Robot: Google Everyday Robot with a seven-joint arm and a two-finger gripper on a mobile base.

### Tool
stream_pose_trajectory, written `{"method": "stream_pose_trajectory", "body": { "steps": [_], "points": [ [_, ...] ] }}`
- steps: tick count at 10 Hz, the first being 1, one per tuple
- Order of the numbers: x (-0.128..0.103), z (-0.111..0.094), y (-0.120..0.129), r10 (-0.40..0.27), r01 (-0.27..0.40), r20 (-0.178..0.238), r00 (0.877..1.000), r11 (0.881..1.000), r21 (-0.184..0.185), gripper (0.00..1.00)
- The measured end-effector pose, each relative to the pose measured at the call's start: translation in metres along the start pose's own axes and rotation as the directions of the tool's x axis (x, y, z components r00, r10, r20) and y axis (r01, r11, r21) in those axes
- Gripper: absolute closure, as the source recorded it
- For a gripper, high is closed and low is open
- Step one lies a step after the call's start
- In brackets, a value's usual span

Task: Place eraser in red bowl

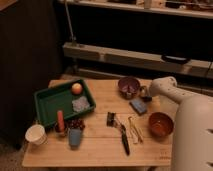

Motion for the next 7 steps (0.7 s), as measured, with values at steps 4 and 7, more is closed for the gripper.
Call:
{"method": "stream_pose_trajectory", "body": {
  "steps": [4,7],
  "points": [
    [0.0001,0.0000,-0.0002,0.000,0.000,0.000,1.000,1.000,0.000,0.74],
    [0.0004,0.0000,-0.0010,0.001,-0.001,0.000,1.000,1.000,0.001,0.74]
  ]
}}
